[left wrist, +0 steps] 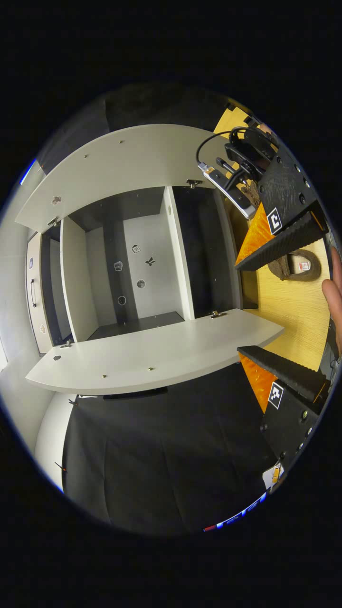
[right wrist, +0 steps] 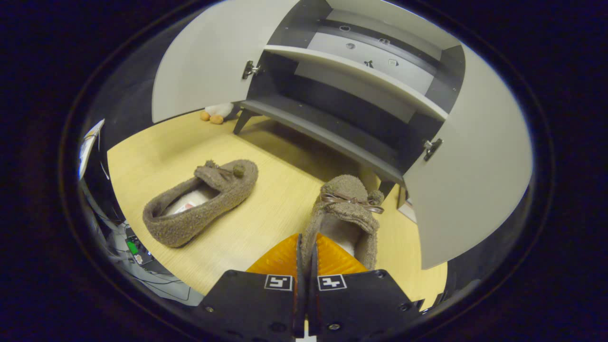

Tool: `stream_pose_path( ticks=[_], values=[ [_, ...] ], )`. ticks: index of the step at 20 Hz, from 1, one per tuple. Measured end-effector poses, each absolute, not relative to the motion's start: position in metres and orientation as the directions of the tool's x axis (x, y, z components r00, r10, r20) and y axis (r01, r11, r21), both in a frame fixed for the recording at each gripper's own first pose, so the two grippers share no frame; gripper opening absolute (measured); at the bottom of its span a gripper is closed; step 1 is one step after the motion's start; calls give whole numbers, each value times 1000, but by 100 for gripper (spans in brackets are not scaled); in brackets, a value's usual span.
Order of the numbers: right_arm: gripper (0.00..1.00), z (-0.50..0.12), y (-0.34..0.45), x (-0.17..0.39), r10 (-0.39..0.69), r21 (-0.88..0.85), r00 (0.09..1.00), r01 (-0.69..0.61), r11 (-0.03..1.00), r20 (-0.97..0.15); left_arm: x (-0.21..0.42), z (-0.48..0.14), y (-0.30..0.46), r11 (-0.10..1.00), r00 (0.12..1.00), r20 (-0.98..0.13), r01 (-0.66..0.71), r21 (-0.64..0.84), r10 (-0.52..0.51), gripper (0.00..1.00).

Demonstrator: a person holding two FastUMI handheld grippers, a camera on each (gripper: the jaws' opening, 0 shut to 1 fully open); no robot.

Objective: Grab one shoe with the right hand and put it into the shoe cabinet, grab the other shoe with the left hand and put it into the shoe cabinet; then close the right door with the right hand and the left door with the left hand.

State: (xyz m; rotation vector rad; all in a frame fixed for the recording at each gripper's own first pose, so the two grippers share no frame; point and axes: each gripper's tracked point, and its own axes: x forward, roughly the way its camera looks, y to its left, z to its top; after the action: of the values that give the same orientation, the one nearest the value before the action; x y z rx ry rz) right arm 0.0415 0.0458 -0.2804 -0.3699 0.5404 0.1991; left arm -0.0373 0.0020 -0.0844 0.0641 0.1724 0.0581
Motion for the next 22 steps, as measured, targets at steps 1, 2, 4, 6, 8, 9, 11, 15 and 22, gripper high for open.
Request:
stream_pose_path(
  ticks=[1, 2, 4, 6, 8, 9, 11, 15, 22],
  values=[
    [6, -267, 43, 43, 87, -289, 851, -269, 919, -518, -35, -82, 0, 997, 985, -164, -46, 63, 56, 96],
    [6, -253, 40, 44, 84, -287, 864, -255, 923, -497, -32, -79, -1, 998, 986, -157, -40, 58, 49, 96],
    [6, -223, 35, 49, 81, -276, 887, -226, 934, -454, -27, -76, -4, 998, 989, -145, -27, 50, 34, 96],
    [6, -194, 30, 51, 73, -270, 908, -198, 942, -413, -23, -70, -7, 999, 991, -131, -18, 40, 23, 96],
    [6, -166, 28, 53, 65, -264, 923, -175, 949, -379, -19, -67, -8, 999, 993, -118, -10, 32, 14, 96],
    [6, -151, 27, 54, 65, -252, 930, -165, 954, -361, -19, -67, -9, 1000, 993, -114, -6, 29, 9, 96],
    [6, -123, 28, 59, 74, -239, 944, -156, 958, -321, -17, -66, -11, 1000, 994, -109, 0, 25, 3, 96],
    [6, -69, 27, 73, 84, -247, 966, -145, 958, -244, -15, -70, -14, 1000, 994, -108, 19, 24, -16, 96],
    [6, 3, 34, 115, 103, -229, 982, -137, 964, -156, 1, -62, -20, 999, 995, -92, 47, 15, -46, 96]
  ],
)
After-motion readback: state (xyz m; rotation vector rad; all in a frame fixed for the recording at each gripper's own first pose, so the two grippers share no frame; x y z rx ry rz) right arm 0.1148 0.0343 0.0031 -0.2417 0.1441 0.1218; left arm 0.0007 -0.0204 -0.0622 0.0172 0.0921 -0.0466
